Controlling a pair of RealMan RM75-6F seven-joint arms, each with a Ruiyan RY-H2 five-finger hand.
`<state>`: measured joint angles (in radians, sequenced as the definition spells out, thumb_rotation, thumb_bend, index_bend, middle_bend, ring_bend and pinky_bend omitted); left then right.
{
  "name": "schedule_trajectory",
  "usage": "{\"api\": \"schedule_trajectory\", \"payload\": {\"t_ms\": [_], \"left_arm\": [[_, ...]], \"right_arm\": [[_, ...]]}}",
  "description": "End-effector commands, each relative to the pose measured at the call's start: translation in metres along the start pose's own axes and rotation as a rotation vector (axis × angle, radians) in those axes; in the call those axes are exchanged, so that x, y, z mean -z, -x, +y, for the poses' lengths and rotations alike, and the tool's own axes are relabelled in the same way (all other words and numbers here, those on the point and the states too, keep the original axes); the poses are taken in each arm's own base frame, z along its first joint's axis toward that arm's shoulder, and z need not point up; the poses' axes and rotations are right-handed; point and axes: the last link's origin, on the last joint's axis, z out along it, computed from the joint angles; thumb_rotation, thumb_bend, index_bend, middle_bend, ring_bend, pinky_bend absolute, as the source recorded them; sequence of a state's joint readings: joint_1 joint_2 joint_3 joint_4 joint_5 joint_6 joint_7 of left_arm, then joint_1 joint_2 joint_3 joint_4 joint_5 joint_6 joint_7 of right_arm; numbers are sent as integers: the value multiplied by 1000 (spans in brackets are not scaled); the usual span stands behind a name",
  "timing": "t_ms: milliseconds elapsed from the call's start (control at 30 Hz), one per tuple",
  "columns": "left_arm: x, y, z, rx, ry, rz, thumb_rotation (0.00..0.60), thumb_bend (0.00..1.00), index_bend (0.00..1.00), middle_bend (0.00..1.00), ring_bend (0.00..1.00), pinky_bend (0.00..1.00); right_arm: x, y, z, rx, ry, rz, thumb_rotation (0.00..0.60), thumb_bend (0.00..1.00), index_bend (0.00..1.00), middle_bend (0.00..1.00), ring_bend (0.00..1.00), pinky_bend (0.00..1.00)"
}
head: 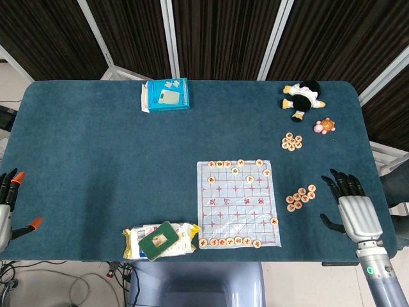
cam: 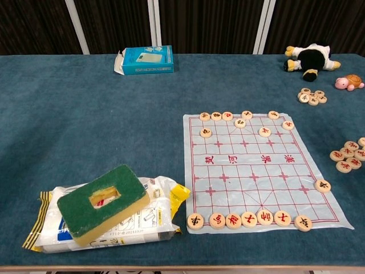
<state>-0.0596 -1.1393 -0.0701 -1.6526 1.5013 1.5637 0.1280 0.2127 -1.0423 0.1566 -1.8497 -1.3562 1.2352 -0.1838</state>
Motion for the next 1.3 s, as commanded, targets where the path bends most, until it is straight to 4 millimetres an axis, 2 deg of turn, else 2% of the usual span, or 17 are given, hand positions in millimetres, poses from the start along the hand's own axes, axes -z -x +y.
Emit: {"api": "schedule_trajectory", "payload": {"t_ms": [33,200,433,533,733,1033,1300], "left_arm": [[0,1,1,-2,2,-1,600,48,0,0,0,52],[-1,1,1,-3,0,-4,600,48,0,0,0,52],[-3,2,-1,-3,-6,-8,600,48,0,0,0,52],[-3,1,-2,2,-11,-6,600,47,0,0,0,52],[-4,0,-4,5,-16,-5,600,47,0,0,0,52],[-4,0,-4,6,-15,-5,600,47,0,0,0,52],[-5,-1,-5,8,-20,-5,600,48,0,0,0,52]], "right_arm": [[-49,-14,-28,8,-30,-58,600,345,118,0,10,23],[-93,0,-62,-14,-31,-115,600,345,132,0,10,23],[-131,38,-98,15,-15,-196,600,345,158,0,8,23],[-140,50,-109,28,2,-214,600,345,172,0,6,23],[-151,68,-121,36,39,-232,600,345,210,0,5,23],[-155,94,-129,48,61,-273,600,346,293,0,5,23],[-160,105,-135,14,61,-261,600,346,340,0,5,23]]}}
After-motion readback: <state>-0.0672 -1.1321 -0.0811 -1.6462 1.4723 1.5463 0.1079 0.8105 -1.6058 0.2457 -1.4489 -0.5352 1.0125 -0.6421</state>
